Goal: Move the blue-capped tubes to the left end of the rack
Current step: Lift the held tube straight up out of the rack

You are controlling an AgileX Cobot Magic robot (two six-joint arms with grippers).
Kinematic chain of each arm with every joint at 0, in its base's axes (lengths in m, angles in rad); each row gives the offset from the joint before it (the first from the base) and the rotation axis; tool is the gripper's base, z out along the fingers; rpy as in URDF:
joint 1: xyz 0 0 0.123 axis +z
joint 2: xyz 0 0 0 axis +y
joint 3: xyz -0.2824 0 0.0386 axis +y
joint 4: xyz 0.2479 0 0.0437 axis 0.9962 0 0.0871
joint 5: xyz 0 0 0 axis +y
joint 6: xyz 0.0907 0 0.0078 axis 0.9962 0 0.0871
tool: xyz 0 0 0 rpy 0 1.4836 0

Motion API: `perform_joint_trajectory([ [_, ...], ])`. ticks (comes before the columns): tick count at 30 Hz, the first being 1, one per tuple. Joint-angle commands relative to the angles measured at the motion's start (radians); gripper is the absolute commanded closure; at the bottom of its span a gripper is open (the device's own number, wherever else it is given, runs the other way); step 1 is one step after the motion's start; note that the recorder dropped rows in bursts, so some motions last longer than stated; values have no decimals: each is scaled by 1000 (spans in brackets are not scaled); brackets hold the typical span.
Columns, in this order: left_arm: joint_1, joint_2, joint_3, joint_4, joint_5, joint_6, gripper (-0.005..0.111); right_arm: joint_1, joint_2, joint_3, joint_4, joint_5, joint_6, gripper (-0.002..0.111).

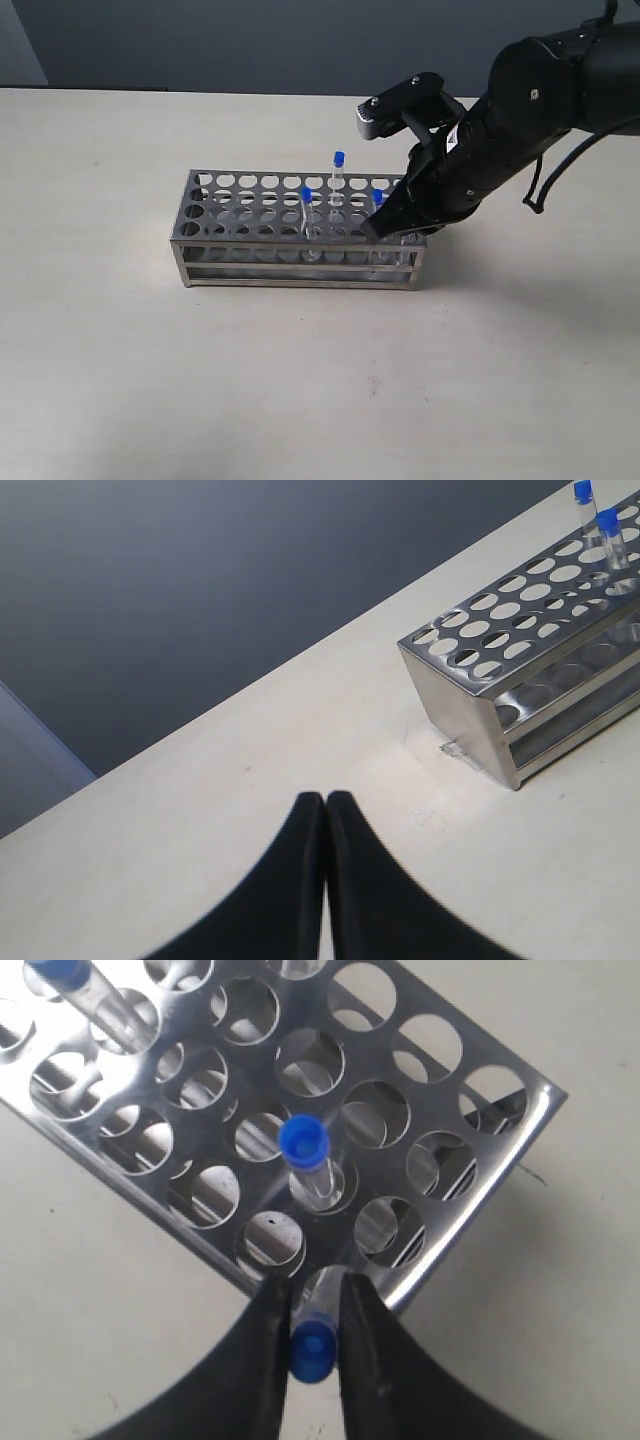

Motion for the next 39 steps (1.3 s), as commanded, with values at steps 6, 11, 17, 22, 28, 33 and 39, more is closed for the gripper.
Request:
perform_joint_trajectory([
  [6,-4,3,-5,2,-7,-5,106,2,-27,5,16,27,3,109],
  [11,-4,3,-5,2,-7,-5,106,2,-112,3,16,25,3,109],
  [17,-4,3,-5,0,-5,-5,106,7,-210,3,26,29,3,109],
  [22,-4,3,-5,-3,-5,-5,106,50,-262,-29,27,10,3,109],
  [28,-4,3,-5,-3,-5,-5,106,97,-201,-186,47,-85,-85,109],
  [33,-4,3,-5,-3,-5,-5,106,97,79,-510,219,182,-302,109],
  [39,-4,3,-5,-3,-5,-5,106,148,291,-778,197,316,-339,109],
])
